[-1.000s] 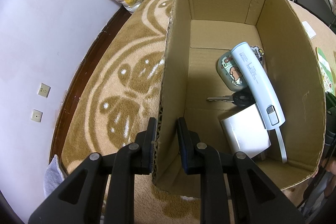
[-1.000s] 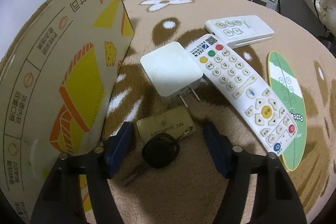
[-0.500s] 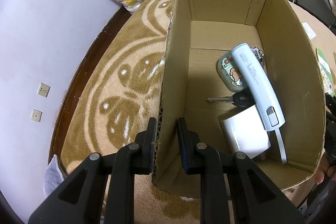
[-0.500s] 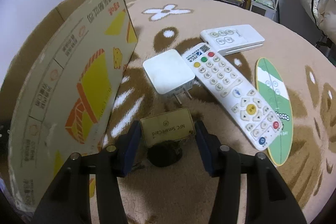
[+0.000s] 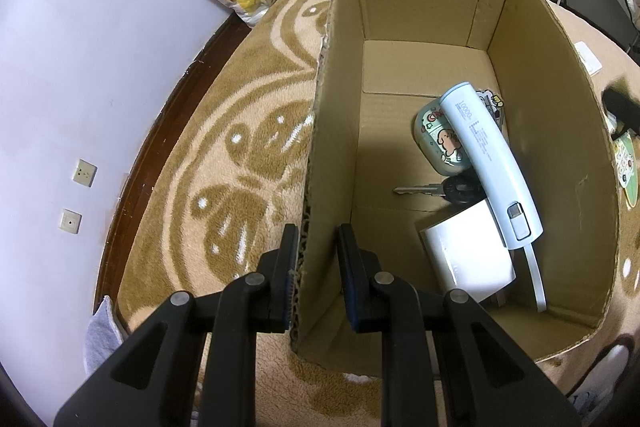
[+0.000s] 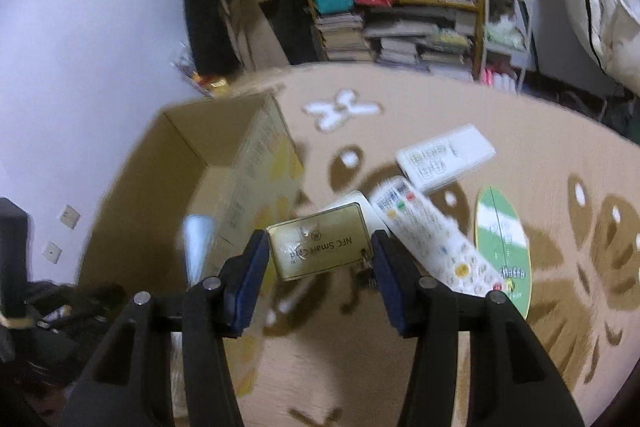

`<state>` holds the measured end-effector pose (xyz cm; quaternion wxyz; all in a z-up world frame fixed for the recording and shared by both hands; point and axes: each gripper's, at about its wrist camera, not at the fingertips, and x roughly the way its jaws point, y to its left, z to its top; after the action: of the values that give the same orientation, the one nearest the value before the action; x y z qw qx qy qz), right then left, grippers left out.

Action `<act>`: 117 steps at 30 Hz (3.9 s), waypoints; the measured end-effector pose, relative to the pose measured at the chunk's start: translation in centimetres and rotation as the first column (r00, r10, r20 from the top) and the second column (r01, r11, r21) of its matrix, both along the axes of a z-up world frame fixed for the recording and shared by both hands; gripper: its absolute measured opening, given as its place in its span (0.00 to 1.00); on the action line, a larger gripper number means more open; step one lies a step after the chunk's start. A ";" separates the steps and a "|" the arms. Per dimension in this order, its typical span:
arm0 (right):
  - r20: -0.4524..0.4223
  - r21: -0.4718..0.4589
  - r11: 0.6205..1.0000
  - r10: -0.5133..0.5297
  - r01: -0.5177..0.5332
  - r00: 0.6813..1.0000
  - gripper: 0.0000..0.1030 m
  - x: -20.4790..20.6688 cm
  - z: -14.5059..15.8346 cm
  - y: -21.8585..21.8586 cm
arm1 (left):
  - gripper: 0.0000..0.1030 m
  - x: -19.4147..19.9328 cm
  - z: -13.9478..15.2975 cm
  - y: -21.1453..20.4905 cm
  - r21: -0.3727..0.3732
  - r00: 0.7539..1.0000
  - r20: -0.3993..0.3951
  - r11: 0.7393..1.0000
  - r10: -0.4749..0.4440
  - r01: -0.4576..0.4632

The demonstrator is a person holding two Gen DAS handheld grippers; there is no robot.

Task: Organize rigid objects
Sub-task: 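Carry the gold NFC card tag over the box and release it inside, then return the right tool to the items and grasp the white square charger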

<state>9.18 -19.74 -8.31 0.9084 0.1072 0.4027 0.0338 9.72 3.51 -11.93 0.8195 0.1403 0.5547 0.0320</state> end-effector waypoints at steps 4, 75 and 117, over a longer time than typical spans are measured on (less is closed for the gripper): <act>0.064 0.024 0.999 0.026 -0.027 0.998 0.54 0.3 2.7 1.0 | 0.19 0.0 0.2 0.0 0.000 1.000 0.000 1.000 0.001 -0.001; 0.025 -0.073 0.997 0.018 -0.016 1.000 0.94 5.4 -2.5 -1.6 | 0.20 0.3 -0.2 0.0 0.001 1.000 -0.009 1.000 0.001 -0.001; -0.171 -0.058 0.993 0.090 -0.101 0.981 0.50 6.8 -9.0 -0.1 | 0.20 0.8 -0.9 -0.1 0.001 1.000 -0.027 1.000 0.003 -0.003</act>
<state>16.00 -19.86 -17.33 0.8716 0.0601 0.4834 0.0547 10.49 3.44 -12.87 0.8117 0.1406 0.5660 0.0314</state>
